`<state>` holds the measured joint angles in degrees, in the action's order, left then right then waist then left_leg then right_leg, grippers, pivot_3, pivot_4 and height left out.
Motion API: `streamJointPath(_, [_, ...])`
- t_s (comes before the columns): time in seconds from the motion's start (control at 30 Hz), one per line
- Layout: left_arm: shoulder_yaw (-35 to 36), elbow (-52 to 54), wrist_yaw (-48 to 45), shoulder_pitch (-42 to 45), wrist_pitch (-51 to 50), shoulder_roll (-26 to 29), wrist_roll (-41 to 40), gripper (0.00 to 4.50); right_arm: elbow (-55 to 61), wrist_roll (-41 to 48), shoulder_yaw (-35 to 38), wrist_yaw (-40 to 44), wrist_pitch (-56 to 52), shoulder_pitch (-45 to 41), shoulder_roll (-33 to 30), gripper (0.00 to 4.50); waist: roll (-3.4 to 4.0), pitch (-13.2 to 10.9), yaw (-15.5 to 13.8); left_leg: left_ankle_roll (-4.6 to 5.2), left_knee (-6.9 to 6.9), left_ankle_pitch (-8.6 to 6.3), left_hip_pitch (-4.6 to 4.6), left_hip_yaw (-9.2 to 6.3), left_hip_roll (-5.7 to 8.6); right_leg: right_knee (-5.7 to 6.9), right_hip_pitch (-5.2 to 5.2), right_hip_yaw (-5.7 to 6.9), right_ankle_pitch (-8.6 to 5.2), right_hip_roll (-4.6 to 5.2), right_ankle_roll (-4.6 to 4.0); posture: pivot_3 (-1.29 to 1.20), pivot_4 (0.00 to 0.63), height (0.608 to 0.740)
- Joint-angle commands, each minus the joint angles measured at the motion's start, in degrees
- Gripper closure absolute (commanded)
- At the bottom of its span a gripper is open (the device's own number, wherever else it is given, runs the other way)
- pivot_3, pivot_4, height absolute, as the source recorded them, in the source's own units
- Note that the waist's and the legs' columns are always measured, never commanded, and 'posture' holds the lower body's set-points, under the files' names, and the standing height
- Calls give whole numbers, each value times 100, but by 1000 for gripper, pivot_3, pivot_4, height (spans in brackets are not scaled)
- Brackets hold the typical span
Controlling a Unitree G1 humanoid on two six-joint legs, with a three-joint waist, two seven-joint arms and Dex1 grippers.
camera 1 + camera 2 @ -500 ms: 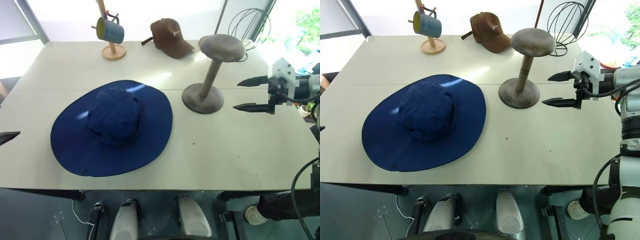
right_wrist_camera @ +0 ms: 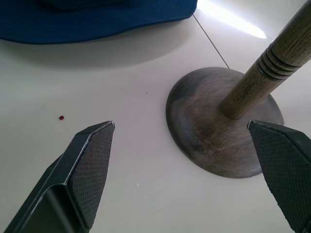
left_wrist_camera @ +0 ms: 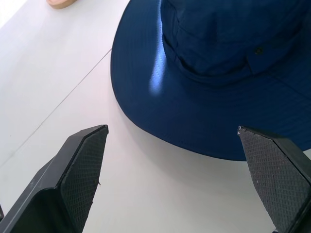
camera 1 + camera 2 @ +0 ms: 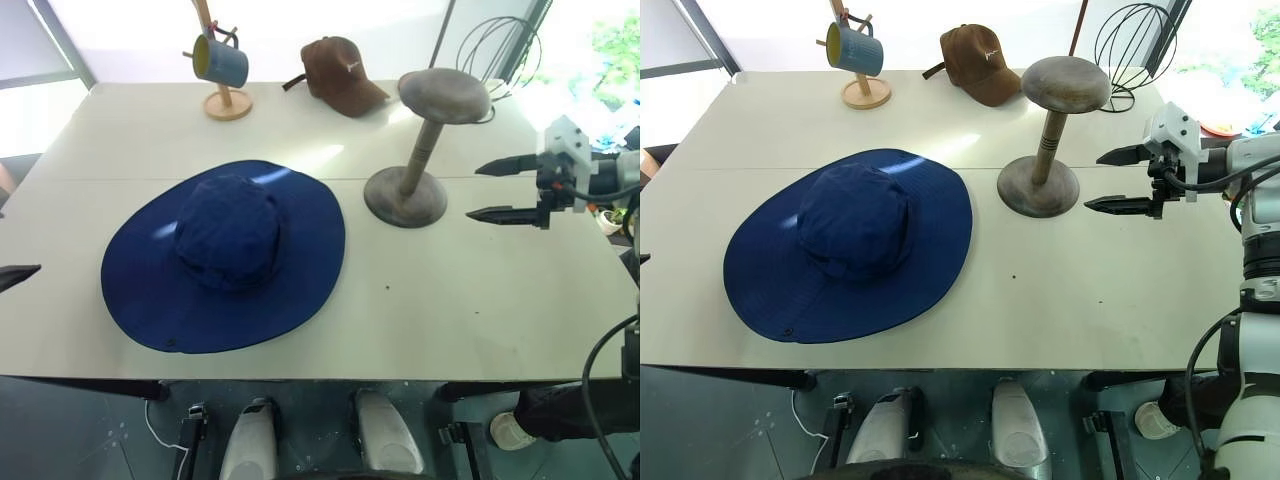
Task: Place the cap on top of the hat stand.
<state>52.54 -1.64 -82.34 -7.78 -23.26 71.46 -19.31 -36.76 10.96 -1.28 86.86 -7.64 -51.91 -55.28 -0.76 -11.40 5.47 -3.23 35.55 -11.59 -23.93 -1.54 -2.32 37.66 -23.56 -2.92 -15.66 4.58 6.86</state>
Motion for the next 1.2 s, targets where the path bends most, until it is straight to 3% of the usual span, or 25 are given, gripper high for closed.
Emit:
streamJointPath(0.03, [-78, 102, 60, 216, 245, 150, -40, 24, 24, 56, 182, -11, 114, -309, -59, 0, 0, 0, -1, 0, 0, 0, 0, 0, 0, 0, 0, 0, 0, 0, 0, 0, 150, 738])
streamJointPath(0.27, [-286, 1112, -208, 193, 612, -42, -211, 24, 692, 620, 103, 550, -716, -525, -244, 0, -1, -1, -4, 0, 0, 0, -2, 2, -1, -1, 0, -2, 0, 0, 1, 0, 150, 738])
streamJointPath(0.47, [83, 2303, -811, -730, 1218, -691, -223, 24, 2249, 1845, -83, 564, -1783, -98, -685, 0, 15, -11, 11, 0, -10, 0, 0, 12, -10, -5, -8, -9, 0, -5, 0, 0, 150, 738])
streamJointPath(0.63, [-59, 3093, -930, -1505, 1807, -1322, -139, 24, 2852, 2059, 1, 564, -2077, 153, -657, 0, 11, -10, -8, -1, -6, -1, 11, 21, -14, -13, 1, -13, -3, -5, -14, 0, 150, 738])
streamJointPath(0.83, [-941, 3175, -311, -1880, 3071, -1785, 714, 24, 3210, 2088, 132, 518, -2313, 308, -614, 0, 7, -8, -84, -2, 13, -2, 13, 22, -14, -20, 13, -14, -1, -4, -18, 0, 150, 738])
streamJointPath(0.97, [-1740, 2597, 796, -1339, 3849, -2017, 1607, 24, 3488, 2308, 343, 424, -2655, 372, -668, 0, 11, -6, -179, -2, 13, -1, 13, 25, -13, -22, 11, -17, 1, -3, -21, 0, 150, 738])
streamJointPath(1.2, [-2570, 1922, 1820, -1028, 4720, -2171, 2287, 24, 4210, 2757, 756, 352, -3201, 727, -951, 0, 8, -5, -235, -1, 13, -2, -1, 28, -14, -38, 9, -17, 3, -2, -19, 0, 150, 738])
